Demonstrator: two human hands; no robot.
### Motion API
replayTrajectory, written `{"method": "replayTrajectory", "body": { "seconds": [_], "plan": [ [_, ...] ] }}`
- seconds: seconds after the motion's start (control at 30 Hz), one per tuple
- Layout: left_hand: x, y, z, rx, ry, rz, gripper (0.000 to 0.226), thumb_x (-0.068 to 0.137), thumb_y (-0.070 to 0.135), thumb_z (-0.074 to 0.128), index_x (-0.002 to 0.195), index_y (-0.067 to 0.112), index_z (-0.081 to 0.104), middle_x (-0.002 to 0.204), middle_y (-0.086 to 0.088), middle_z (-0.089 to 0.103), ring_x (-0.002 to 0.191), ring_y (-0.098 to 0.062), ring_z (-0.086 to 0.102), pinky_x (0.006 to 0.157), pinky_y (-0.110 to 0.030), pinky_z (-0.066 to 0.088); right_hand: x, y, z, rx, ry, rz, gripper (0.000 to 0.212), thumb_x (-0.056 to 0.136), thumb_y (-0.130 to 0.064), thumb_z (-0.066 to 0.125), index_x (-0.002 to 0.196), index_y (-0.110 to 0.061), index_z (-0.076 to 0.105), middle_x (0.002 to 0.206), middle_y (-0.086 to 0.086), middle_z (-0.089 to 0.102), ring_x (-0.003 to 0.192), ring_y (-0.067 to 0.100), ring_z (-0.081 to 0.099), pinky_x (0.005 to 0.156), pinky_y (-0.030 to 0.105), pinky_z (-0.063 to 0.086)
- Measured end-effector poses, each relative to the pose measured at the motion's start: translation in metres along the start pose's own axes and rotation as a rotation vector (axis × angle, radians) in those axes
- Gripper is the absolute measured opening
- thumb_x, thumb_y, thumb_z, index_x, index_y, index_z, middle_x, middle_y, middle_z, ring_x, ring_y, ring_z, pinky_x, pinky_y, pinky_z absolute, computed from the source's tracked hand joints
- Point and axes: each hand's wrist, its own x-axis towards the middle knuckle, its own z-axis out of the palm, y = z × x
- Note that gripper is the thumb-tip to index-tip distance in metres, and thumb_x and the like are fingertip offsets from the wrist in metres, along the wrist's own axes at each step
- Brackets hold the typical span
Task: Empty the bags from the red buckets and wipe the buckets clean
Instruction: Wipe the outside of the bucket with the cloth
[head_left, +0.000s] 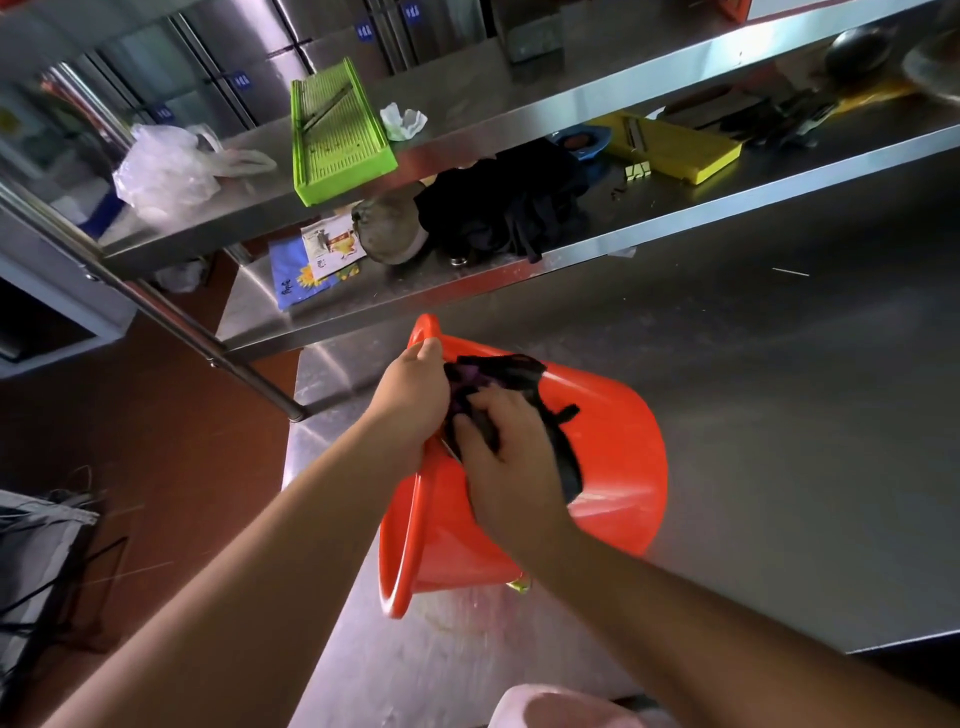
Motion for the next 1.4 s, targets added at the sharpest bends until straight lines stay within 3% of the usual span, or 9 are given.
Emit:
{"method": "replayTrajectory", "body": {
  "seconds": [0.17, 0.3, 0.5, 0.73, 0.87, 1.03, 1.17, 1.3, 1.4],
  "plan": [
    [0.002, -0.002, -0.012, -0.044, 0.003, -0.070, 0.047, 0.099, 0.058, 0.041, 0.133, 0.040, 0.066, 0.089, -0.001, 0.070, 0.074, -0.025, 0.066, 0.085, -0.041, 0.057, -0.011, 0.027, -0.014, -0.063, -0.174, -0.203, 0.012, 0.095, -0.021, 0.061, 0.102, -0.013, 0.066, 0.110, -0.004, 0.063, 0.116, 0.017, 0.057, 0.100, 0.040, 0.043],
    [0.004, -0.003, -0.016, -0.071, -0.015, -0.108, 0.044, 0.086, 0.067, 0.047, 0.083, 0.035, 0.076, 0.072, -0.001, 0.061, 0.067, -0.023, 0.058, 0.074, -0.041, 0.053, -0.036, 0.081, -0.049, -0.240, -0.138, -0.402, 0.014, 0.097, -0.024, 0.058, 0.103, -0.014, 0.065, 0.125, 0.005, 0.061, 0.131, 0.025, 0.052, 0.112, 0.045, 0.037],
    [0.004, 0.000, -0.015, 0.037, 0.074, -0.076, 0.044, 0.092, 0.068, 0.042, 0.073, 0.043, 0.073, 0.062, 0.010, 0.059, 0.067, -0.016, 0.061, 0.079, -0.036, 0.057, -0.059, 0.136, -0.097, -0.329, 0.012, -0.102, 0.019, 0.097, -0.027, 0.051, 0.113, -0.018, 0.054, 0.128, 0.003, 0.054, 0.123, 0.029, 0.050, 0.106, 0.054, 0.039],
    [-0.001, 0.009, -0.005, 0.100, 0.017, -0.018, 0.042, 0.103, 0.060, 0.035, 0.096, 0.032, 0.066, 0.070, 0.006, 0.056, 0.067, -0.017, 0.056, 0.071, -0.032, 0.052, -0.056, 0.140, -0.112, -0.193, 0.241, 0.480, 0.011, 0.101, -0.029, 0.050, 0.112, -0.028, 0.051, 0.107, -0.006, 0.050, 0.095, 0.012, 0.052, 0.083, 0.036, 0.042],
    [-0.009, 0.015, -0.001, 0.012, -0.059, -0.045, 0.038, 0.107, 0.052, 0.037, 0.101, 0.028, 0.067, 0.083, -0.006, 0.058, 0.078, -0.025, 0.059, 0.094, -0.055, 0.057, -0.050, 0.141, -0.117, -0.153, 0.303, 0.598, 0.006, 0.102, -0.034, 0.049, 0.105, -0.029, 0.050, 0.104, 0.005, 0.061, 0.095, 0.027, 0.061, 0.083, 0.042, 0.049],
    [-0.022, 0.024, 0.007, 0.137, -0.054, 0.149, 0.037, 0.107, 0.039, 0.034, 0.106, 0.019, 0.064, 0.090, -0.014, 0.064, 0.089, -0.038, 0.065, 0.091, -0.049, 0.057, -0.055, 0.147, -0.101, -0.133, 0.321, 0.703, 0.005, 0.101, -0.037, 0.047, 0.097, -0.038, 0.050, 0.095, 0.002, 0.065, 0.089, 0.028, 0.064, 0.077, 0.041, 0.049],
    [-0.039, 0.019, 0.021, 0.402, -0.013, 0.392, 0.034, 0.110, 0.037, 0.035, 0.109, 0.014, 0.059, 0.100, -0.011, 0.068, 0.101, -0.038, 0.065, 0.073, -0.038, 0.045, -0.063, 0.157, -0.079, -0.099, 0.179, 0.855, 0.009, 0.100, -0.035, 0.047, 0.094, -0.032, 0.052, 0.090, 0.008, 0.069, 0.080, 0.030, 0.067, 0.077, 0.046, 0.056],
    [-0.057, -0.007, 0.043, 0.526, -0.115, 0.490, 0.045, 0.111, 0.036, 0.036, 0.146, 0.010, 0.045, 0.138, -0.018, 0.061, 0.129, -0.037, 0.055, 0.099, -0.039, 0.040, -0.060, 0.155, -0.076, -0.010, -0.068, 0.901, 0.021, 0.094, -0.039, 0.048, 0.088, -0.022, 0.060, 0.079, 0.020, 0.068, 0.073, 0.040, 0.068, 0.074, 0.061, 0.057],
    [-0.070, -0.023, 0.059, 0.540, -0.117, 0.514, 0.053, 0.110, 0.040, 0.037, 0.156, 0.013, 0.035, 0.148, -0.017, 0.055, 0.134, -0.037, 0.052, 0.108, -0.042, 0.042, -0.045, 0.141, -0.082, 0.039, -0.058, 0.862, 0.026, 0.085, -0.045, 0.051, 0.082, -0.022, 0.064, 0.073, 0.015, 0.068, 0.071, 0.038, 0.068, 0.073, 0.063, 0.055]
  ]
}}
